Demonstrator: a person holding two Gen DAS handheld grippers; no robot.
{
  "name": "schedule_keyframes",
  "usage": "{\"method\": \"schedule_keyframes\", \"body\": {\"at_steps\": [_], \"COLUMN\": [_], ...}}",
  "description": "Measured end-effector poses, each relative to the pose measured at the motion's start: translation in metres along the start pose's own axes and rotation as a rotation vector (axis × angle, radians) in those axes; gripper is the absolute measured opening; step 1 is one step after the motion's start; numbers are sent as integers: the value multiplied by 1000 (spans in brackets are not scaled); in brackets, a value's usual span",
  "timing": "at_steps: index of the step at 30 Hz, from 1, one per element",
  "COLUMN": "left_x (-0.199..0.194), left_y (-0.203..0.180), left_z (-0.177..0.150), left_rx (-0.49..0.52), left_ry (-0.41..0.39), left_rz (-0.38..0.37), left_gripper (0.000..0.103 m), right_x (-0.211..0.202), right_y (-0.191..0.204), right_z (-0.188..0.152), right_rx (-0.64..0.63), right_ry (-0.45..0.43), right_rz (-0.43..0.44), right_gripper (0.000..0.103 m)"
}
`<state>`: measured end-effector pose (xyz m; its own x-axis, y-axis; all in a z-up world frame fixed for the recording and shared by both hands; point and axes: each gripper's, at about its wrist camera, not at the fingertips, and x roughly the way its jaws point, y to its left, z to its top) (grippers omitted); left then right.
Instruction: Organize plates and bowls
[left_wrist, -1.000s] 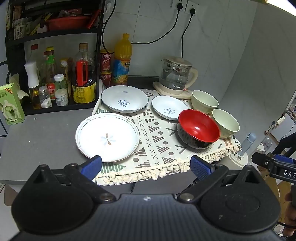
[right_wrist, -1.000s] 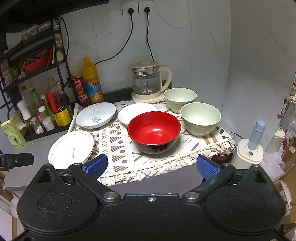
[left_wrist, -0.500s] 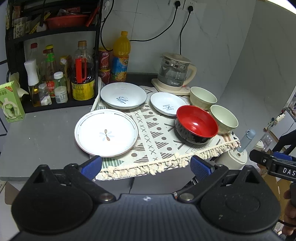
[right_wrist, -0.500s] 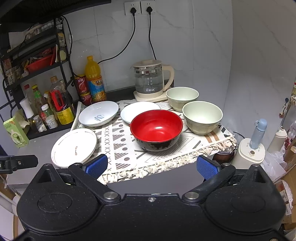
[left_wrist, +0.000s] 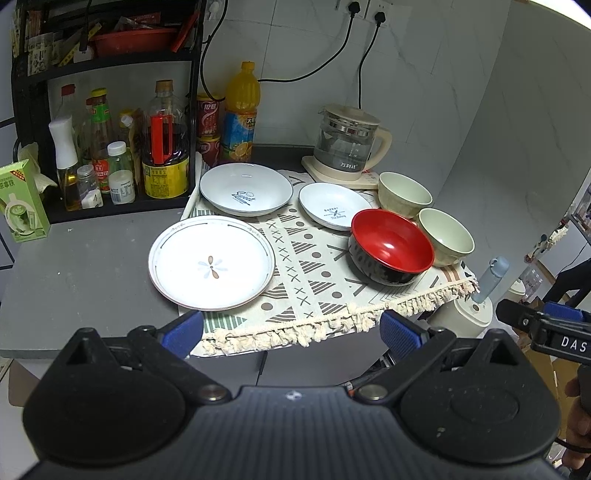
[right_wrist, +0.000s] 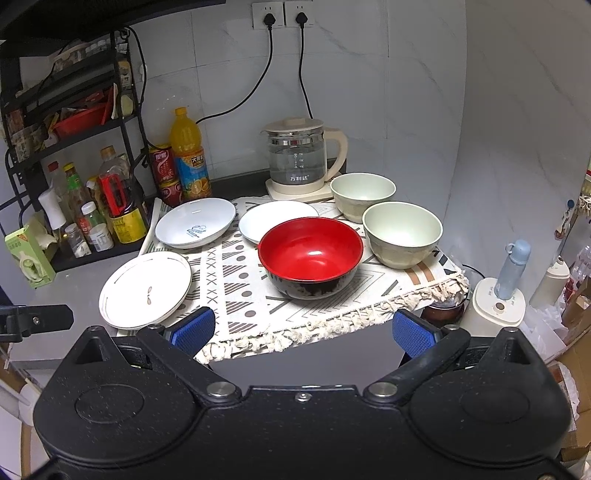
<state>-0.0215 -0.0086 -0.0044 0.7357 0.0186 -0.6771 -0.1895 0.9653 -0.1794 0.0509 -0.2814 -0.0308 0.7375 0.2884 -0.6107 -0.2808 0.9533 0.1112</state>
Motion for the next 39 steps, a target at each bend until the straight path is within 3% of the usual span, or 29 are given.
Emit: {"method": "schedule_keyframes", "body": {"at_steps": [39], "left_x": [9], "left_y": [-5], "left_z": [10], "left_rx": [-27], "left_ry": [5], "left_rz": [12], "left_gripper": [101], "right_x": [10], "right_y": [-7], "right_z": [1], "right_rx": [-14], "right_ry": [17], "right_rz": [-12], "right_gripper": [103]}}
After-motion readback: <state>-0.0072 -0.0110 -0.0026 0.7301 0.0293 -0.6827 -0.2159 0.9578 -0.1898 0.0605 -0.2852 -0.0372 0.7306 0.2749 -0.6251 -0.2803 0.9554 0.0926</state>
